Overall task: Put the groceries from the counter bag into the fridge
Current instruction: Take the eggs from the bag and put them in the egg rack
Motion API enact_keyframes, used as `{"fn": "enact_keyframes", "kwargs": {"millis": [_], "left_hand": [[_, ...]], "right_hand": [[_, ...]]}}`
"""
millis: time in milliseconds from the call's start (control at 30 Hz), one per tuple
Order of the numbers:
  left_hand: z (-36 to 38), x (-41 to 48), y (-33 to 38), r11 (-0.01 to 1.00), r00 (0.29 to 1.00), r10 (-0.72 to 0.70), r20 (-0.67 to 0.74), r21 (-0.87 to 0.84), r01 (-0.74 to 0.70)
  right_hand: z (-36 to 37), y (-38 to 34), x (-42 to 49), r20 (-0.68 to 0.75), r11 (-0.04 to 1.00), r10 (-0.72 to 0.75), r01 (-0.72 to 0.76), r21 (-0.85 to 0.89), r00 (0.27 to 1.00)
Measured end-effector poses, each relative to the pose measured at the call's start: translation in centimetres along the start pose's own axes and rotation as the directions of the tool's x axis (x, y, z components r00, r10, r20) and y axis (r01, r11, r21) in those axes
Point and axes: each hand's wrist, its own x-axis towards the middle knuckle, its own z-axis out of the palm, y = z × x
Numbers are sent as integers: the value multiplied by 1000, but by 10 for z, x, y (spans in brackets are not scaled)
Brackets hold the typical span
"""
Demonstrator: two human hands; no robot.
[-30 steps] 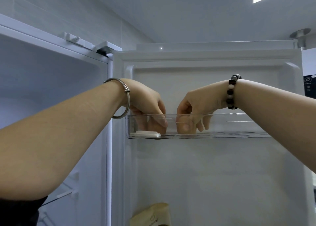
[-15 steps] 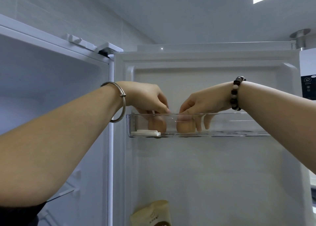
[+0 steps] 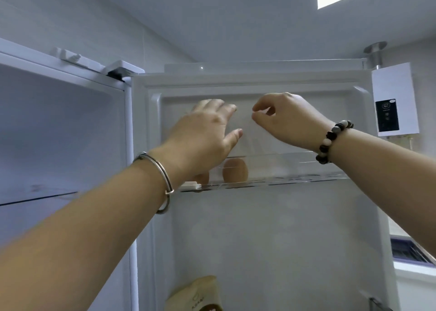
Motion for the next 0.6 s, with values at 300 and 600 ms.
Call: {"fn": "enact_keyframes", "kwargs": {"millis": [300, 600], "left_hand": [[35, 11, 77, 997, 979, 83, -187, 8, -83], [96, 34, 224, 958, 878, 253, -406, -24, -287]], "right_hand": [[-28, 52, -68, -260, 955, -15, -63, -289, 965], [-104, 154, -163, -221, 731, 103, -224, -644, 970]]}}
